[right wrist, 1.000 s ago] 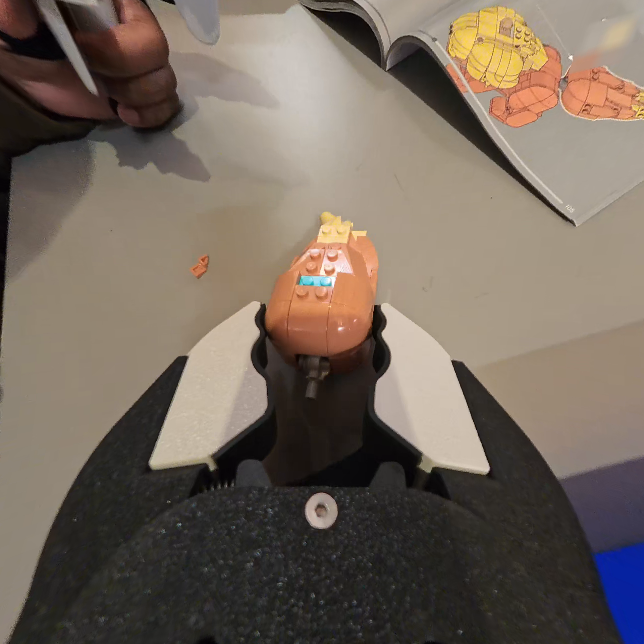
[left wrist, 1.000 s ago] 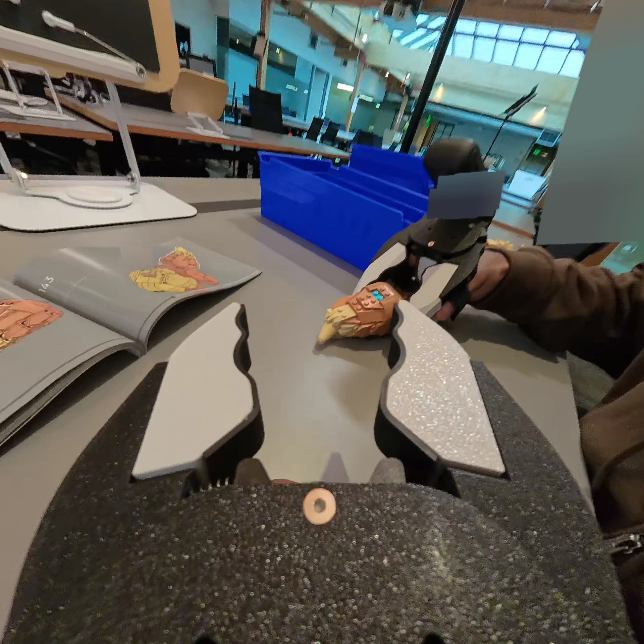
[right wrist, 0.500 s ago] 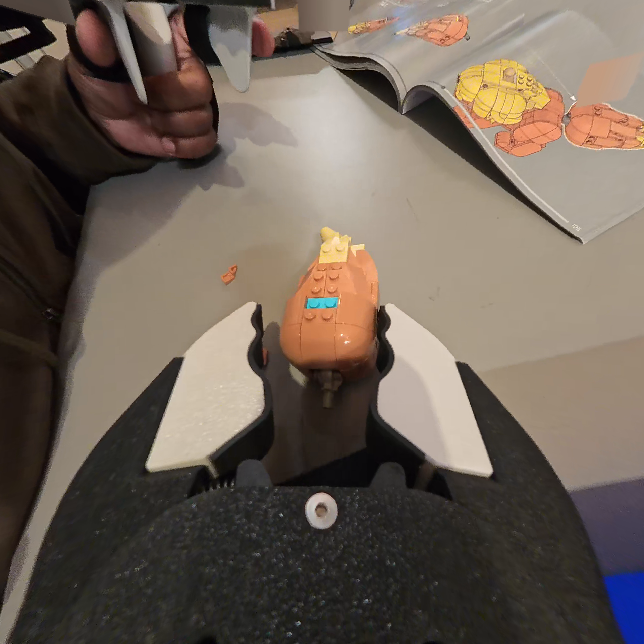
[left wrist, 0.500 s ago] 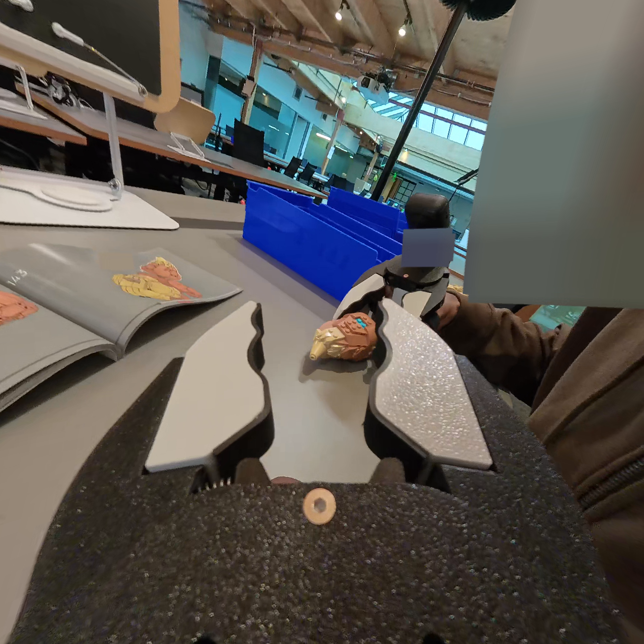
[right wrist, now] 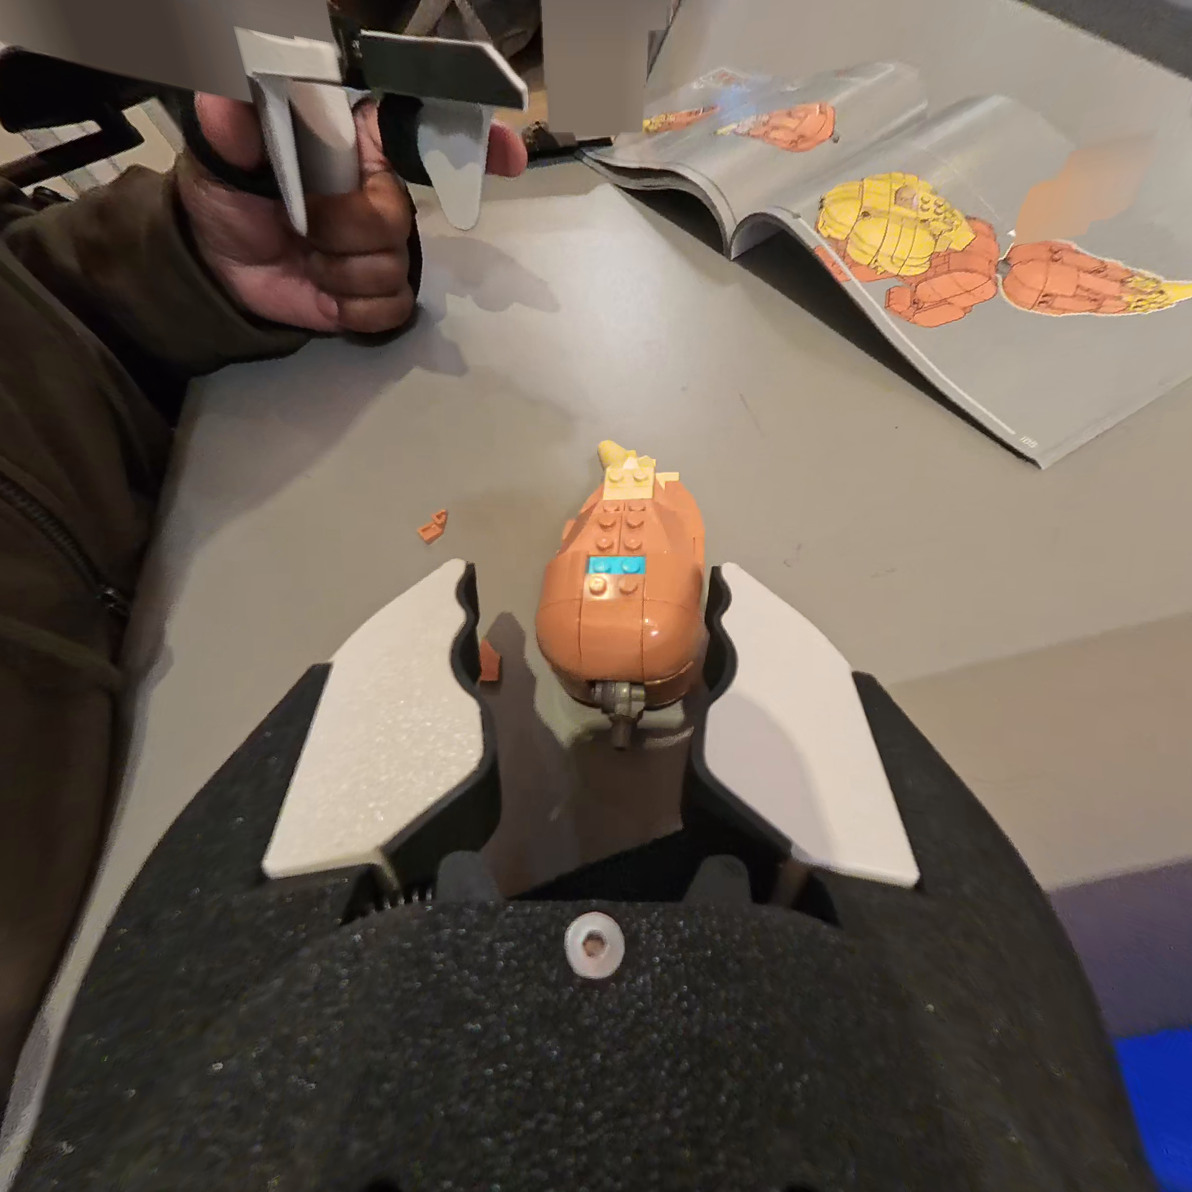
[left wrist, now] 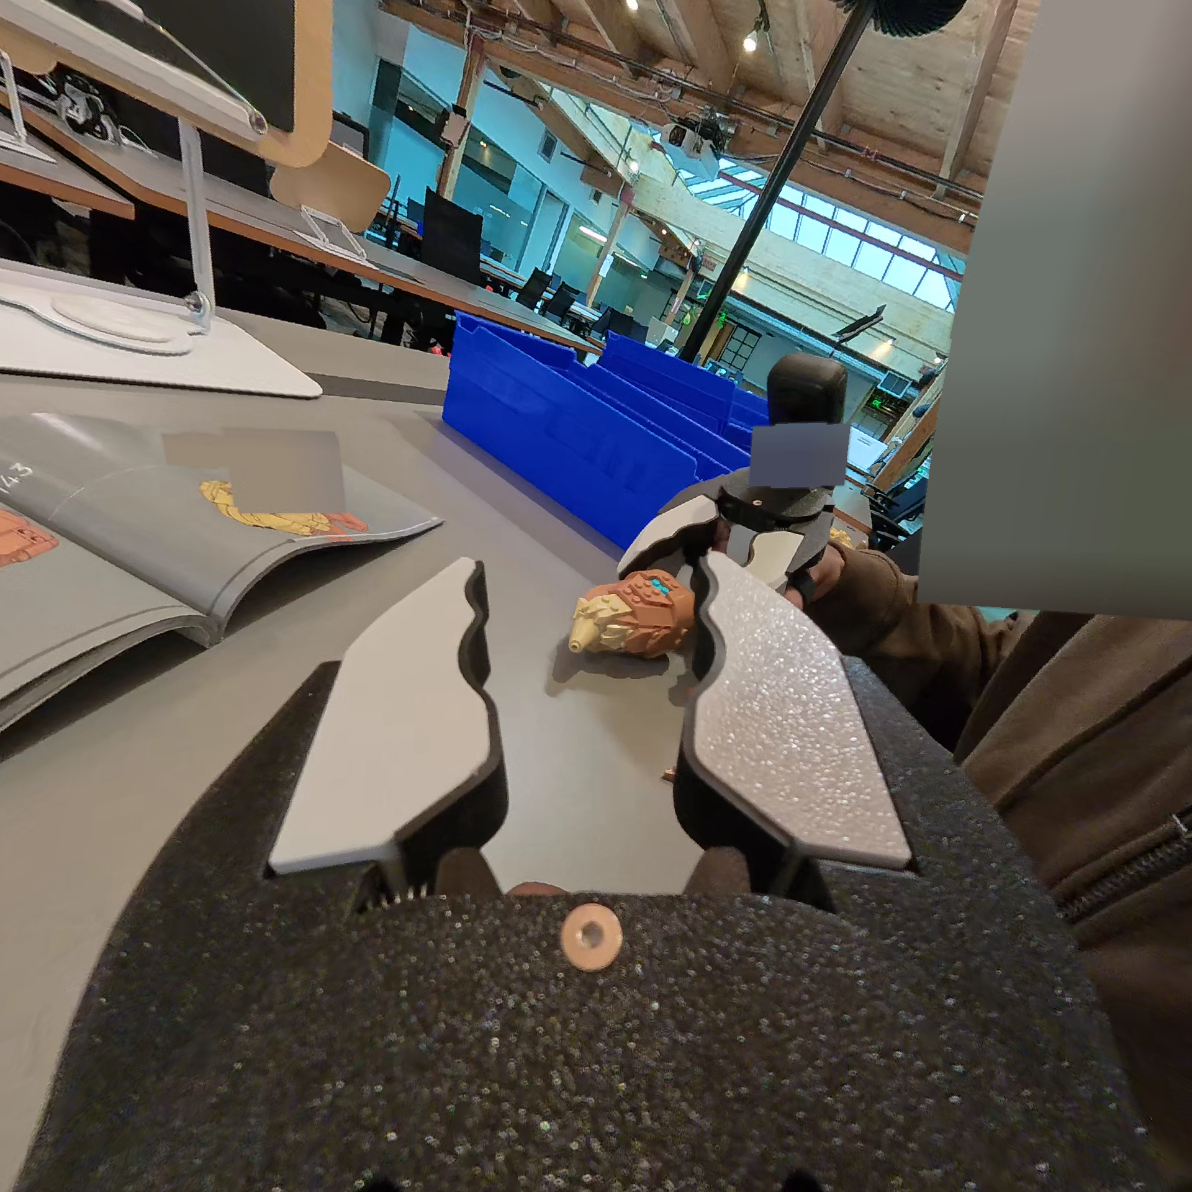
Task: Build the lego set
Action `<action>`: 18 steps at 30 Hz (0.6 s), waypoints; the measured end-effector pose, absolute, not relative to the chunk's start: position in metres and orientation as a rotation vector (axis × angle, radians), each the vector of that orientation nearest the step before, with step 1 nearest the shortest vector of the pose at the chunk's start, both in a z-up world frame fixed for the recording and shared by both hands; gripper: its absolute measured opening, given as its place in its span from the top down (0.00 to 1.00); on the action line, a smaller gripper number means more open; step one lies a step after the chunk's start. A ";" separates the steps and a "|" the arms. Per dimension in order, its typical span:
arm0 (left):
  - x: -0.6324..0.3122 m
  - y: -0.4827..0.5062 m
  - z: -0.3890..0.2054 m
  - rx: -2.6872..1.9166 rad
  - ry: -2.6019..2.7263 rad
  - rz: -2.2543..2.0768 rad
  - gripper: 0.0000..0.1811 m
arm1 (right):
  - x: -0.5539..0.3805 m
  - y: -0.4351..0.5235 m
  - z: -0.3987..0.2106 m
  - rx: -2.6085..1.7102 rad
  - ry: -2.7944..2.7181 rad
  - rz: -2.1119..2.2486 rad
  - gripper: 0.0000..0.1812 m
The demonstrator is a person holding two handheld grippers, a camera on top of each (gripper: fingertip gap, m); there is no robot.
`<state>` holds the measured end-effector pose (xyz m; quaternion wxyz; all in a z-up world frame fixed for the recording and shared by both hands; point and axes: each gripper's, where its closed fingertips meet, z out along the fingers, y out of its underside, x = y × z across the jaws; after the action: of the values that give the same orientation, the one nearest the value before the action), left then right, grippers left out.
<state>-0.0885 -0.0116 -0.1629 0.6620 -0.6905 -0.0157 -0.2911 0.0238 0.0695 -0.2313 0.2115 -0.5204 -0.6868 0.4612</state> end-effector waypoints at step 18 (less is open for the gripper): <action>-0.083 -0.011 -0.186 -1.724 0.059 -0.420 0.68 | 0.061 0.034 -0.229 -1.390 -1.939 1.090 0.82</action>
<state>-0.0832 -0.0106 -0.1857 0.6311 -0.7533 0.0259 -0.1834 0.0612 0.0344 -0.2292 0.2563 -0.5121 -0.7145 0.4018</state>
